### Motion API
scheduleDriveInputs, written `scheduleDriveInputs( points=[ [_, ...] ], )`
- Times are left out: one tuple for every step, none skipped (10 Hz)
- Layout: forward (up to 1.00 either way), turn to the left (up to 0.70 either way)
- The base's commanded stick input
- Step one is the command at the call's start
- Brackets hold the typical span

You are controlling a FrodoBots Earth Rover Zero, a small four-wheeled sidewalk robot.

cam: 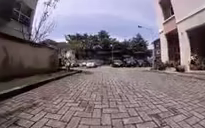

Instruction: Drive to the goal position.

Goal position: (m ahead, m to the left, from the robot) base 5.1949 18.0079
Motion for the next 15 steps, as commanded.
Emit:
scheduleDriveInputs(
  points=[
    [0.5, 0.0],
    [0.5, 0.0],
    [0.5, 0.0],
    [0.5, 0.0],
    [0.5, 0.0],
    [0.5, 0.0],
    [0.5, 0.0],
    [0.5, 0.0],
    [0.5, 0.0],
    [0.5, 0.0],
    [0.5, 0.0],
    [0.5, 0.0],
    [0.5, 0.0],
    [0.5, 0.0],
    [0.5, 0.0]
  ],
)
